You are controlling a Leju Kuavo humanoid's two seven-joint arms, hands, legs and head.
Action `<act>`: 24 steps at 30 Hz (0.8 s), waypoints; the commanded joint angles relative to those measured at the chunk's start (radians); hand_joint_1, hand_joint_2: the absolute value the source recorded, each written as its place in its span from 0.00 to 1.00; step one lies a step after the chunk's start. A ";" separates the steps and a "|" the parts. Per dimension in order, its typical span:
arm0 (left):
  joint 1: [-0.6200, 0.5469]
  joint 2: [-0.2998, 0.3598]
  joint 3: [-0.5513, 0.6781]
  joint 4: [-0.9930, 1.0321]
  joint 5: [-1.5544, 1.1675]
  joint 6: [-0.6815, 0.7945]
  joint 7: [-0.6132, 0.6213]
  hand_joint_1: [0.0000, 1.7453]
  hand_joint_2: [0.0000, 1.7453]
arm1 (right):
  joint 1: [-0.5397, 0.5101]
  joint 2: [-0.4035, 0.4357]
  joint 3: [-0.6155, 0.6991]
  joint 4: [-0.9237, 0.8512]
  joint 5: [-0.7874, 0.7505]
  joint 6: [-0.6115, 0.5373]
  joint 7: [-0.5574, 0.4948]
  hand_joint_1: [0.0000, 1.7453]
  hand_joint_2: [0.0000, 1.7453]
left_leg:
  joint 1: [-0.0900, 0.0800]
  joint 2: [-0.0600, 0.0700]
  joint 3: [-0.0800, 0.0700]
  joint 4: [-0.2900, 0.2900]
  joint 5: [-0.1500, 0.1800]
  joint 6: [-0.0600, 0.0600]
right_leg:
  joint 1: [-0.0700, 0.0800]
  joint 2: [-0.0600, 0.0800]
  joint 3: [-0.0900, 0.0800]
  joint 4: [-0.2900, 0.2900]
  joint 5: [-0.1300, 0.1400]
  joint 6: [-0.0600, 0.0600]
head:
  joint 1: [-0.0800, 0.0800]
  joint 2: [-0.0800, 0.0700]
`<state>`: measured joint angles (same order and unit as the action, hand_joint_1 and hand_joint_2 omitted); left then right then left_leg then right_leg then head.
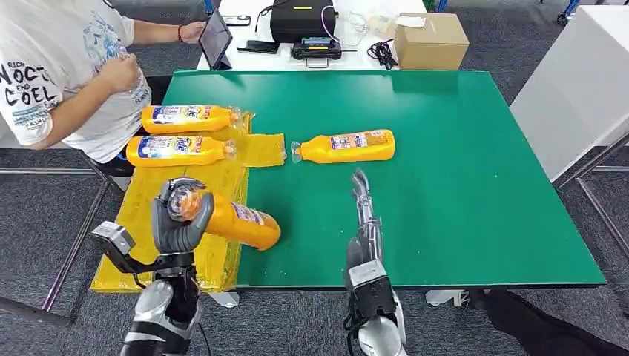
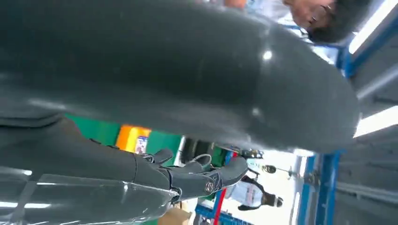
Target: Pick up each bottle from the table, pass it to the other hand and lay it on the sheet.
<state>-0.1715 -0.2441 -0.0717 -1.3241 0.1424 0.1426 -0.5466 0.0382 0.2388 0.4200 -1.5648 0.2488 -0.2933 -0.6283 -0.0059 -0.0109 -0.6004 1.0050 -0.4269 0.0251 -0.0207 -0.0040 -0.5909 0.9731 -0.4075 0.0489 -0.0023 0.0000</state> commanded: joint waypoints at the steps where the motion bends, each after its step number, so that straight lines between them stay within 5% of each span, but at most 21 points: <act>1: -0.069 0.027 0.022 -0.063 -0.135 0.110 -0.058 1.00 1.00 | -0.033 -0.035 -0.002 0.018 -0.042 0.003 -0.006 0.00 0.00 | 0.001 0.001 0.000 0.000 0.000 -0.001 | 0.001 0.000 0.001 0.000 0.000 -0.001 | 0.000 0.000; 14: -0.113 0.086 -0.061 -0.070 -0.498 0.203 -0.052 1.00 1.00 | -0.069 -0.029 -0.004 0.063 -0.074 0.035 0.001 0.00 0.00 | 0.002 0.001 0.002 0.000 -0.001 -0.002 | 0.002 0.000 0.002 -0.001 0.000 -0.002 | 0.000 0.000; 24: -0.135 0.135 -0.171 0.149 -0.878 0.203 0.007 1.00 1.00 | -0.074 -0.028 -0.020 0.062 -0.085 0.081 0.007 0.00 0.00 | 0.001 -0.001 0.005 -0.001 -0.001 -0.002 | 0.001 -0.001 0.006 -0.002 -0.001 -0.002 | 0.000 0.000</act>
<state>-0.2372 -0.1869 -0.1438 -1.3837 -0.5647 0.3204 -0.5737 0.0034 0.2361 0.4173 -1.5515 0.1602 -0.2323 -0.6294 -0.0060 -0.0109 -0.6006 1.0051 -0.4267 0.0252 -0.0207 -0.0040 -0.5912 0.9731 -0.4075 0.0490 -0.0019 0.0000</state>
